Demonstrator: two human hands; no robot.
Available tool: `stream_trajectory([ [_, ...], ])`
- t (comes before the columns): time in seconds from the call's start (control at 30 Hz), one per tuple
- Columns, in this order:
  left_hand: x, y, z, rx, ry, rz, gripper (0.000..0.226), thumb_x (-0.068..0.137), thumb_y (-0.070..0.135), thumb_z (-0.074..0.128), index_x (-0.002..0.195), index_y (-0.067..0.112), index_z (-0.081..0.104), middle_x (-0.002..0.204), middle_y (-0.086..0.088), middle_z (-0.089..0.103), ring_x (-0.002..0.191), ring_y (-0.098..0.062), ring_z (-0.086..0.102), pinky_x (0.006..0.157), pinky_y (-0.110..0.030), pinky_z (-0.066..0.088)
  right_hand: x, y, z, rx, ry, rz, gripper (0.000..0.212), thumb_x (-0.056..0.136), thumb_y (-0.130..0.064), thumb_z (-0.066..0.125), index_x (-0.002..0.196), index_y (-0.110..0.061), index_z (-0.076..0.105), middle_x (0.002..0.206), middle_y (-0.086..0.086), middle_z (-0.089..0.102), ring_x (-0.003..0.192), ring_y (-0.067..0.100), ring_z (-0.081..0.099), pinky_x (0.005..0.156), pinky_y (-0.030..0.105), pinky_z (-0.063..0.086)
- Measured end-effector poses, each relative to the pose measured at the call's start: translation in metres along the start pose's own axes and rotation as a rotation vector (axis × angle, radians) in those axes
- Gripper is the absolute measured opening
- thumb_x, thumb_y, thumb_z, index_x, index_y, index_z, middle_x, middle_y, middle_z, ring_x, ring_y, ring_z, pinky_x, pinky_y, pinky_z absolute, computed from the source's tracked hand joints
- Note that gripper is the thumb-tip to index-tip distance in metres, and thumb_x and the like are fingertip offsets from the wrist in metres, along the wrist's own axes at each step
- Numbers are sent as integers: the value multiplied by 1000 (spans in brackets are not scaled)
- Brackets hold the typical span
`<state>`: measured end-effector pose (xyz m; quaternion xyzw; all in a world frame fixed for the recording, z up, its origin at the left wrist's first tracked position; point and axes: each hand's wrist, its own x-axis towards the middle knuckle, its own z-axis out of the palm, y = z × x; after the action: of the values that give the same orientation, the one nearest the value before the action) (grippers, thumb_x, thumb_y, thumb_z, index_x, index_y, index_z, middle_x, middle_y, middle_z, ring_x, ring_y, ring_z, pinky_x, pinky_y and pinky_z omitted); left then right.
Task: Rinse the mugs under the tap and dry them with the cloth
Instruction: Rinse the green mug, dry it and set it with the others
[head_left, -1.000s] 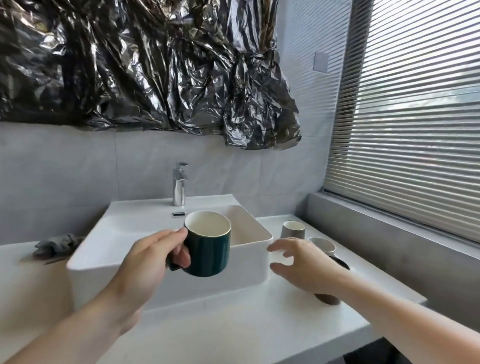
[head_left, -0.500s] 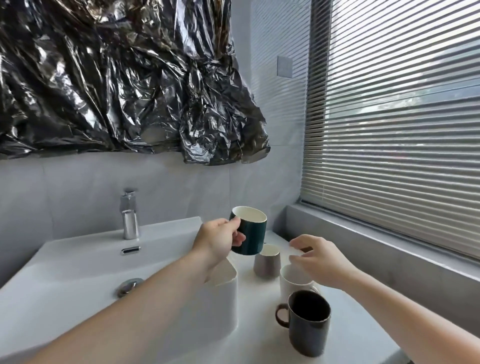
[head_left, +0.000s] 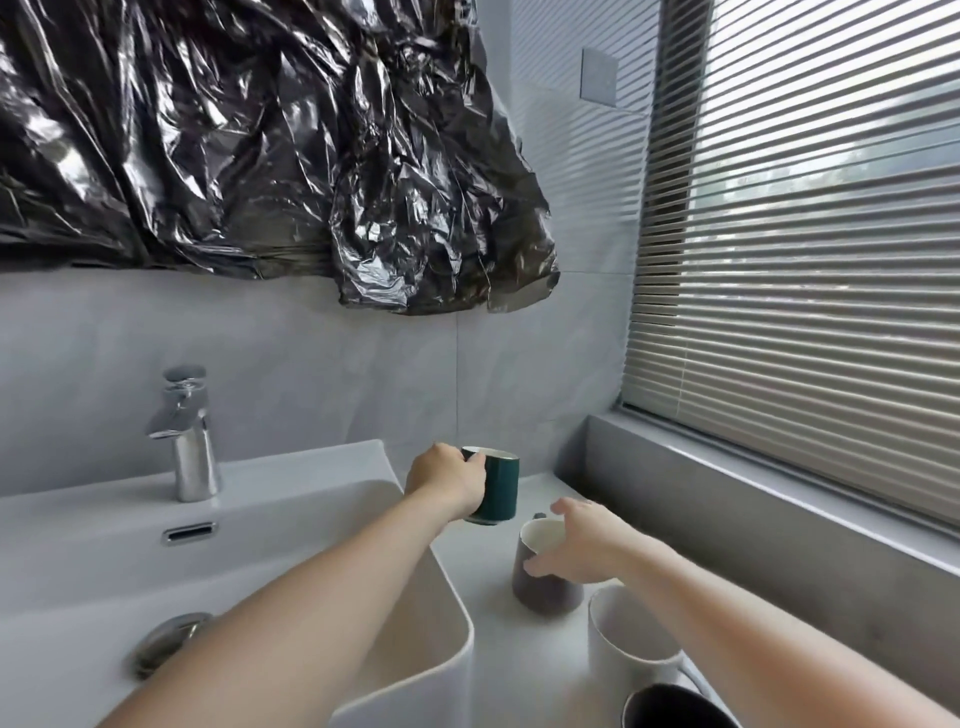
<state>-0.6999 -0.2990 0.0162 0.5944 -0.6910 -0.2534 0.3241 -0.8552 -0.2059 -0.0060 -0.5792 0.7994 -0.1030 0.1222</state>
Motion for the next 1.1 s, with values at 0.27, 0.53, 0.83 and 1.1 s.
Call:
stream_trajectory([
  [0.27, 28, -13, 36, 280, -15, -23, 39, 101, 37, 51, 121, 8, 70, 125, -16, 70, 115, -35, 65, 91, -35, 52, 26, -3, 0, -184, -154, 14, 36, 91, -57, 57, 81, -22, 55, 117, 10, 60, 96, 31, 64, 81, 36, 60],
  [0.53, 31, -20, 53, 355, -89, -49, 40, 100, 38, 55, 123, 8, 68, 128, -14, 68, 115, -33, 65, 85, -32, 49, 49, 19, -2, -148, -178, -55, 40, 86, -20, 61, 125, -18, 71, 124, -1, 61, 114, 32, 67, 70, 28, 54],
  [0.83, 18, -17, 43, 304, -206, -122, 29, 91, 24, 57, 112, 9, 71, 108, -6, 78, 101, -26, 72, 76, -28, 55, 55, 63, -5, 57, 93, -221, 65, 88, 4, 45, 130, -39, 69, 156, -7, 45, 145, 18, 42, 109, 26, 40],
  [1.1, 8, -9, 39, 183, -395, -170, 13, 85, 18, 66, 88, 8, 74, 89, -4, 82, 87, -26, 80, 84, -39, 65, 47, 74, 6, 139, 92, -100, 65, 90, -39, 71, 151, -31, 48, 150, -5, 42, 131, 20, 54, 99, 28, 48],
])
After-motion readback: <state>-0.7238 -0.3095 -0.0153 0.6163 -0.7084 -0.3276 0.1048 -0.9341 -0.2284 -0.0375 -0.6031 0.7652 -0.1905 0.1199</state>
